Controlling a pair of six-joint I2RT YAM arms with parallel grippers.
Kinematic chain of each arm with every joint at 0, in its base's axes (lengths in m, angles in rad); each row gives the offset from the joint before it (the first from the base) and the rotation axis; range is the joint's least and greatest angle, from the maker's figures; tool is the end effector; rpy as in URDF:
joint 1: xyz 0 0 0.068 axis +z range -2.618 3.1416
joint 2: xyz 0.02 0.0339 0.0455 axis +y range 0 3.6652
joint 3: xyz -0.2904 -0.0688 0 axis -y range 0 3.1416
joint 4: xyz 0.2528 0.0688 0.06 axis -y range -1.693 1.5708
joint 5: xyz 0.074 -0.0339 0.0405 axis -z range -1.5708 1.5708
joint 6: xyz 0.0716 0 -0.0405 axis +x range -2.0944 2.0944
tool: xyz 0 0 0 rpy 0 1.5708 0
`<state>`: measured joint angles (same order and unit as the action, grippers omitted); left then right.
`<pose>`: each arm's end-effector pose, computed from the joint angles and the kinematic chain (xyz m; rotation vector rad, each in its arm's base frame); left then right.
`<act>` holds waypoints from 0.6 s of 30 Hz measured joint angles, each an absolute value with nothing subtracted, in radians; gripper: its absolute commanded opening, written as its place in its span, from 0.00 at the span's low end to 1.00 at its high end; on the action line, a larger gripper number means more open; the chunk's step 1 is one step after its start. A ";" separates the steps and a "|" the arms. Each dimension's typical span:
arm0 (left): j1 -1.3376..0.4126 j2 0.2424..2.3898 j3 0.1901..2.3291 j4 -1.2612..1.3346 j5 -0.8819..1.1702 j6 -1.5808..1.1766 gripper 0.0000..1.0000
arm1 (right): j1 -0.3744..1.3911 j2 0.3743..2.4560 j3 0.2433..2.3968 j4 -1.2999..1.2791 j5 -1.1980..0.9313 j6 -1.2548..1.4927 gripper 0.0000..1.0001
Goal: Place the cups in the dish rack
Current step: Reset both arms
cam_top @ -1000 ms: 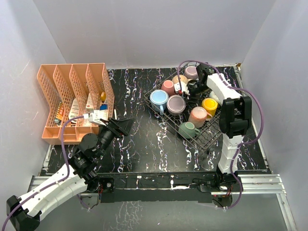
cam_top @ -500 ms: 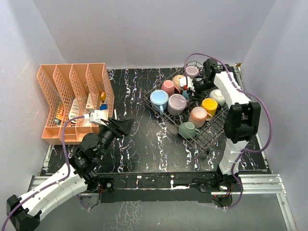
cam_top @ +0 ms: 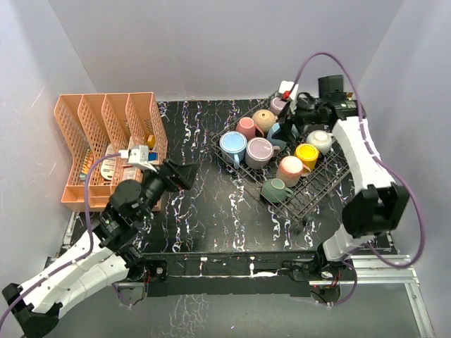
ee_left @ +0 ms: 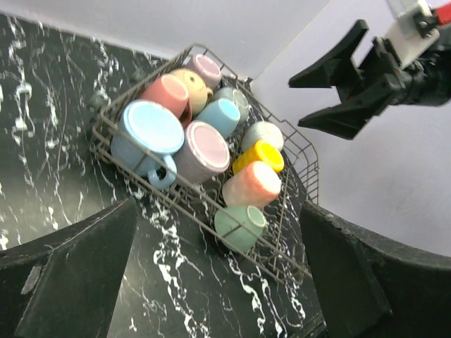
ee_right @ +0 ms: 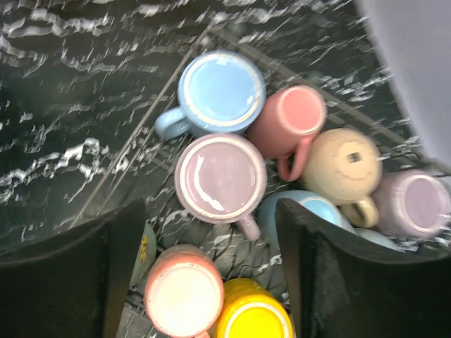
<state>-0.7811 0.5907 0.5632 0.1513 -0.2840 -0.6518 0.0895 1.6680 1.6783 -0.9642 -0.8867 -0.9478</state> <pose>0.1383 -0.1088 0.3459 -0.1460 1.5189 -0.9575 0.3629 0.0883 0.3679 -1.3532 1.7122 0.6457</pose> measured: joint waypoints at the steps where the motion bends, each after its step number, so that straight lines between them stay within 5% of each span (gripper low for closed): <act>1: -0.781 0.612 0.613 0.120 -0.285 -0.630 0.97 | 0.081 1.624 1.660 -0.924 -0.889 -0.888 0.93; 2: -0.781 0.639 0.670 0.086 -0.286 -0.607 0.97 | 0.067 1.581 1.643 -0.881 -0.892 -0.830 1.00; 8: -0.780 0.892 1.108 -0.155 -0.288 -0.458 0.97 | -0.126 1.413 1.627 -0.662 -0.937 -0.531 0.99; 18: -0.775 1.203 1.756 -0.459 -0.209 -0.315 0.97 | -0.303 1.413 1.772 -0.498 -1.021 -0.034 0.99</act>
<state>-0.7746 1.2030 1.7557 -0.4595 -0.2092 -0.3149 -0.3035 1.4128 1.7721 -0.4980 -1.0214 -0.0338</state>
